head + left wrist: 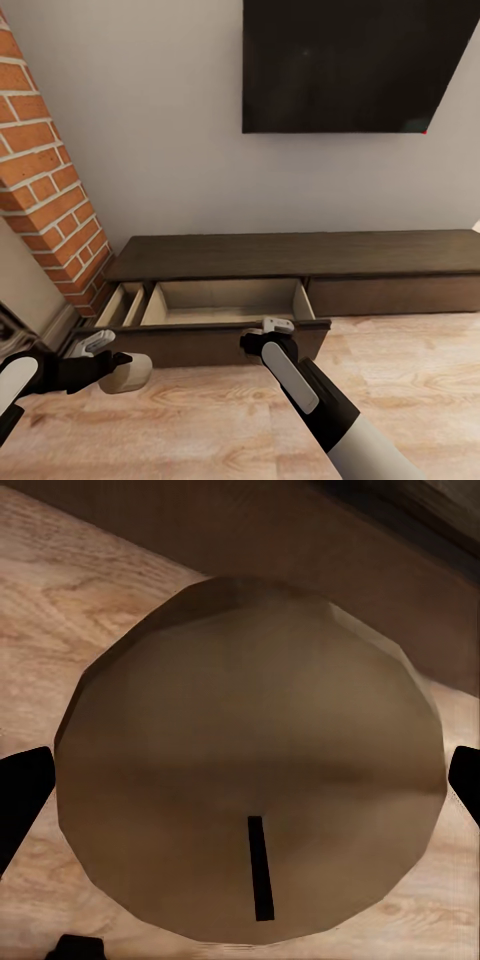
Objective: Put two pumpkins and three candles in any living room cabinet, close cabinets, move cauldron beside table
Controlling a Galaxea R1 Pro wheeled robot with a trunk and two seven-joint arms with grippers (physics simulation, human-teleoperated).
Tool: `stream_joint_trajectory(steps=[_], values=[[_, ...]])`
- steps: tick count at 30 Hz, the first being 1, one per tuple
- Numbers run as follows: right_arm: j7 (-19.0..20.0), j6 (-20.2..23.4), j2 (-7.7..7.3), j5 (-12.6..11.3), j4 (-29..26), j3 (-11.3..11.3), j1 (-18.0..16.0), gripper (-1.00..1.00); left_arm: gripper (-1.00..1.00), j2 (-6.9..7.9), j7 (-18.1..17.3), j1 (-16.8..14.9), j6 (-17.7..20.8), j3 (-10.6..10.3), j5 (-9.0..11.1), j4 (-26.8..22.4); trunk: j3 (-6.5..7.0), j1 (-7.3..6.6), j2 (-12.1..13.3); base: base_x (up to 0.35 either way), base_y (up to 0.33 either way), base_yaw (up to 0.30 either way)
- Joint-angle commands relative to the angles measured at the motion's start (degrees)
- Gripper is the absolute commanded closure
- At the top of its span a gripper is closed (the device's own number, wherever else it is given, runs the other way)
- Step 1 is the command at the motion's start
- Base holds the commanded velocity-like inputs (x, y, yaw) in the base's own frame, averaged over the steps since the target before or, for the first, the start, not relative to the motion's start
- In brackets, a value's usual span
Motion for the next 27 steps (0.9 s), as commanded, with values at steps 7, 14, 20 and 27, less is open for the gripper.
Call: stream_joint_trajectory(steps=[7,14,20,27], values=[[-0.50,0.14,-0.01,-0.44,-0.08,0.04,-0.06,1.00,1.00,0.06,0.60,-0.05,-0.05,-0.11,0.65,-0.03,-0.05,0.02,-0.02,0.106,0.000,0.012],[-0.50,0.07,-0.08,-0.47,0.00,0.04,-0.06,1.00,1.00,-0.01,0.39,-0.05,-0.05,-0.07,0.70,-0.07,0.31,-0.42,0.78,0.036,0.000,0.000],[-0.50,0.12,-0.08,-0.53,0.11,0.04,-0.06,1.00,1.00,-0.01,0.54,-0.05,-0.05,-0.13,0.68,0.00,1.39,-1.74,3.18,0.001,0.000,0.000],[-0.51,0.22,-0.08,-0.55,0.25,-0.01,-0.06,1.00,1.00,-0.03,0.72,-0.05,-0.05,-0.25,0.65,0.02,2.64,-3.28,5.99,0.000,0.000,0.000]])
